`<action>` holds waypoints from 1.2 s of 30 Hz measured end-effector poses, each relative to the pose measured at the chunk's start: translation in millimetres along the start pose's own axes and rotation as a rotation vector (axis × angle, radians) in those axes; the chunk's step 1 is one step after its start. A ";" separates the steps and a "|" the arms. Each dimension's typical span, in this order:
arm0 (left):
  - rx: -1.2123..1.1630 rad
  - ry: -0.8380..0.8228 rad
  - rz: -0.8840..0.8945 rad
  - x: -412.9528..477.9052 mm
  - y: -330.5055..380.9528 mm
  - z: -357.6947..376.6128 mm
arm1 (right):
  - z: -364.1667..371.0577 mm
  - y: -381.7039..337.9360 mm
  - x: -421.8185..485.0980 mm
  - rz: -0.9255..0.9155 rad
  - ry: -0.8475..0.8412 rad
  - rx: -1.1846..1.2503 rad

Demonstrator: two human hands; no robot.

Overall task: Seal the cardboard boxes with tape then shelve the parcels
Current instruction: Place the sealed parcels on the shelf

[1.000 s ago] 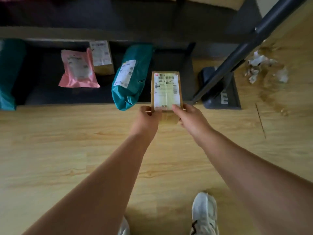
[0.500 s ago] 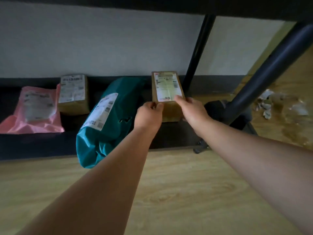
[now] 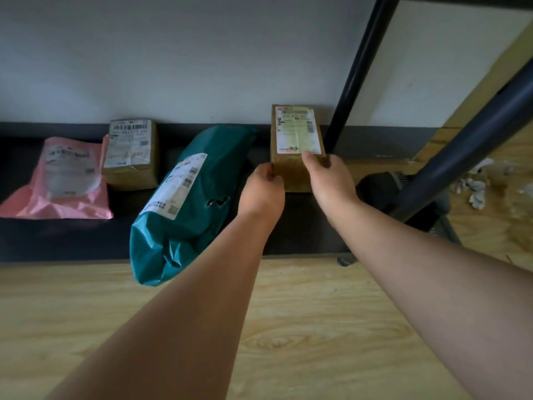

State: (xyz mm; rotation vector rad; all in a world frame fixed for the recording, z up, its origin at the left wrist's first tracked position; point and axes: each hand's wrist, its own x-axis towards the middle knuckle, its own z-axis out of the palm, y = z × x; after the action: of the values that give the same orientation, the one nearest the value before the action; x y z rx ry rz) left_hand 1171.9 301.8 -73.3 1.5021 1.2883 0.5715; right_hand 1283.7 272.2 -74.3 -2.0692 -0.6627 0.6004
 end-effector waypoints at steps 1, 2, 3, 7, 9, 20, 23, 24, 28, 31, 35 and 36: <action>0.019 0.014 0.004 -3.8 -2.2 -0.5 | -0.7 0.7 -1.6 0.003 0.012 0.018; 0.041 0.032 -0.004 -8.7 -5.6 -1.7 | -1.1 1.0 -4.8 0.010 0.036 0.025; 0.059 0.045 -0.016 -12.8 -6.6 -2.5 | -3.1 -1.4 -8.1 0.013 0.068 0.024; 0.071 0.108 -0.119 -50.9 -17.6 -7.7 | -8.1 -1.7 -46.1 0.036 0.130 -0.013; 0.063 0.120 -0.154 -77.7 -19.2 -11.3 | -9.6 -1.2 -74.6 0.007 0.126 -0.052; 0.057 0.135 -0.580 -260.8 -21.3 -129.0 | -32.0 -45.6 -257.7 -0.035 -0.346 -0.532; 0.057 0.204 -0.663 -313.7 -14.0 -187.5 | -31.5 -87.6 -307.7 -0.010 -0.499 -0.597; 0.060 0.227 -0.699 -329.1 -12.5 -204.9 | -30.7 -101.0 -322.8 0.000 -0.546 -0.623; 0.043 0.341 -0.838 -397.7 3.4 -277.3 | -24.2 -162.0 -388.7 -0.051 -0.760 -0.711; 0.005 0.430 -0.921 -457.0 24.9 -323.7 | -22.1 -214.9 -440.0 -0.132 -0.891 -0.766; -0.097 0.593 -0.990 -536.4 38.6 -369.3 | -16.3 -267.0 -510.1 -0.253 -1.026 -0.833; -0.120 0.632 -1.018 -553.2 37.3 -377.8 | -13.7 -275.2 -524.9 -0.280 -1.057 -0.846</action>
State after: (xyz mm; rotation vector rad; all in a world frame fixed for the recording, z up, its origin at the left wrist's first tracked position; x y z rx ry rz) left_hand 694.3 -53.7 235.9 0.3988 2.2136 0.4160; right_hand 837.8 59.6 253.6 -2.1845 -2.0522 1.4370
